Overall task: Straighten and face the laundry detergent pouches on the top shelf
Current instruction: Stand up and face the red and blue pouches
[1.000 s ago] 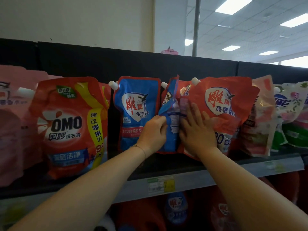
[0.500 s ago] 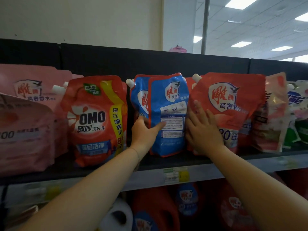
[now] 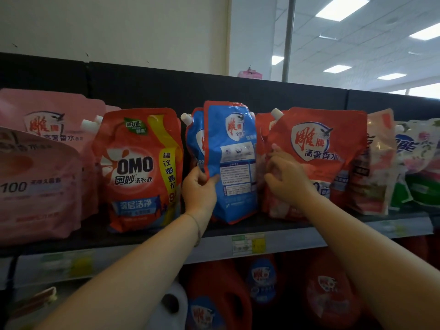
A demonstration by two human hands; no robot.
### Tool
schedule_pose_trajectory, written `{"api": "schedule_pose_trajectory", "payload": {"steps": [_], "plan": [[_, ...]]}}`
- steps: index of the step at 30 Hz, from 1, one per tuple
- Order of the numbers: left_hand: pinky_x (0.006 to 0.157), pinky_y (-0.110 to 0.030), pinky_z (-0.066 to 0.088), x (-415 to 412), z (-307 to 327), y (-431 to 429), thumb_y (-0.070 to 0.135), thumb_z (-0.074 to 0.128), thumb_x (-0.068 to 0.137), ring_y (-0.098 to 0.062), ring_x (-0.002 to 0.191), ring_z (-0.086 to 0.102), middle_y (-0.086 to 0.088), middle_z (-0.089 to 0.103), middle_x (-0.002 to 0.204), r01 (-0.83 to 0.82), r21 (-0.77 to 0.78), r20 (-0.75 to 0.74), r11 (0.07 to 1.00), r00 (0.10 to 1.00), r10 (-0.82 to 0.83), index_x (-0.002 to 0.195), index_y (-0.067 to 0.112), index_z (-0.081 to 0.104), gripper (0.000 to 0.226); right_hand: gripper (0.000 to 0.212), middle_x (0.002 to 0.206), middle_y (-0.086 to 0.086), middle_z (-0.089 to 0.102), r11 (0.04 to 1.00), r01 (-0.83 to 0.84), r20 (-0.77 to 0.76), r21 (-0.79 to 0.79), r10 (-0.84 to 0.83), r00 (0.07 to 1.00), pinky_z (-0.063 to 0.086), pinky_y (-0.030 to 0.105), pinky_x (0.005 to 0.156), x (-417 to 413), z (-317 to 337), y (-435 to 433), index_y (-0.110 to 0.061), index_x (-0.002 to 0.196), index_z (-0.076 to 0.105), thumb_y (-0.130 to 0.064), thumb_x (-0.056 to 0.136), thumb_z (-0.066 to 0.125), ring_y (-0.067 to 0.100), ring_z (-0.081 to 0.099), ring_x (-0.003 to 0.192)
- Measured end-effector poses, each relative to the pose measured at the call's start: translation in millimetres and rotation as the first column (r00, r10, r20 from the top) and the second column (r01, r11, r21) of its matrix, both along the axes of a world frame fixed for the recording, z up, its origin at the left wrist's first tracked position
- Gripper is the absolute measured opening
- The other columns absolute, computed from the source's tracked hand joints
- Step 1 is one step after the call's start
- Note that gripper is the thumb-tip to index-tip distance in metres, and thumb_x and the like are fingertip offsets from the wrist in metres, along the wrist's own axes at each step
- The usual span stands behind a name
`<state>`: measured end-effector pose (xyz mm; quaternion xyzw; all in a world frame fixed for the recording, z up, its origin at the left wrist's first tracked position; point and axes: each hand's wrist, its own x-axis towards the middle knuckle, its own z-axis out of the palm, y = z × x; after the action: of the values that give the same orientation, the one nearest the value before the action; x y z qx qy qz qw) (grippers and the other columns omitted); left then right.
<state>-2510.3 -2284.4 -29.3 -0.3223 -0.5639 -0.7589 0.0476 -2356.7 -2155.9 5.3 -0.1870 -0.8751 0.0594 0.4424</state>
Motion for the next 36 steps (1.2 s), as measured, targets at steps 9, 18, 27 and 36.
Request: {"api": "schedule_pose_trajectory", "payload": {"steps": [9,18,27,36], "plan": [[0.065,-0.027,0.046,16.4,-1.4,-9.7,0.012,0.069,0.085,-0.011,0.063,0.05,-0.001,0.049,0.063,-0.031,0.064,0.042,0.997,0.999,0.028,0.062,0.014,0.038,0.039,0.036,0.092,0.003,0.06,0.96,0.15,0.054,0.237,-0.167,0.984,0.047,0.042,0.077,-14.6,-15.1,-54.4,-0.012,0.09,0.058,-0.045,0.091,0.043,0.022,0.054,0.085],[0.075,-0.034,0.057,36.6,-14.2,-21.7,0.004,0.064,0.082,-0.015,0.082,0.069,-0.004,0.072,0.08,0.389,-0.012,-0.229,0.921,0.896,-0.381,0.081,0.01,0.071,0.01,0.084,0.13,0.009,0.051,0.697,-0.096,-0.218,-0.711,-0.087,0.972,0.047,0.038,0.09,-58.0,7.7,-92.0,-0.014,0.144,0.027,-0.064,0.082,0.056,0.03,0.054,0.113],[0.07,-0.012,0.042,17.2,-8.9,-33.8,0.028,0.066,0.088,0.001,0.092,0.054,0.013,0.057,0.101,0.343,-0.176,-0.037,0.923,0.934,-0.355,0.103,0.022,0.054,0.02,0.041,0.062,-0.001,0.052,0.82,-0.178,-0.593,-0.544,-0.225,0.773,0.037,0.03,0.053,-51.9,0.0,-83.1,-0.016,0.067,0.053,-0.031,0.101,0.036,0.018,0.051,0.059],[0.114,-0.041,0.029,12.8,-10.7,-25.7,0.057,0.064,0.074,-0.017,0.14,0.017,0.008,0.01,0.15,0.006,-0.242,-0.488,0.97,0.863,-0.127,0.141,0.036,0.01,0.088,0.054,0.085,0.03,0.065,0.785,-0.419,-0.715,-0.456,-0.044,0.698,0.055,0.055,0.065,-52.0,20.3,-64.8,0.009,0.087,0.058,-0.045,0.092,0.054,0.046,0.064,0.078]]}}
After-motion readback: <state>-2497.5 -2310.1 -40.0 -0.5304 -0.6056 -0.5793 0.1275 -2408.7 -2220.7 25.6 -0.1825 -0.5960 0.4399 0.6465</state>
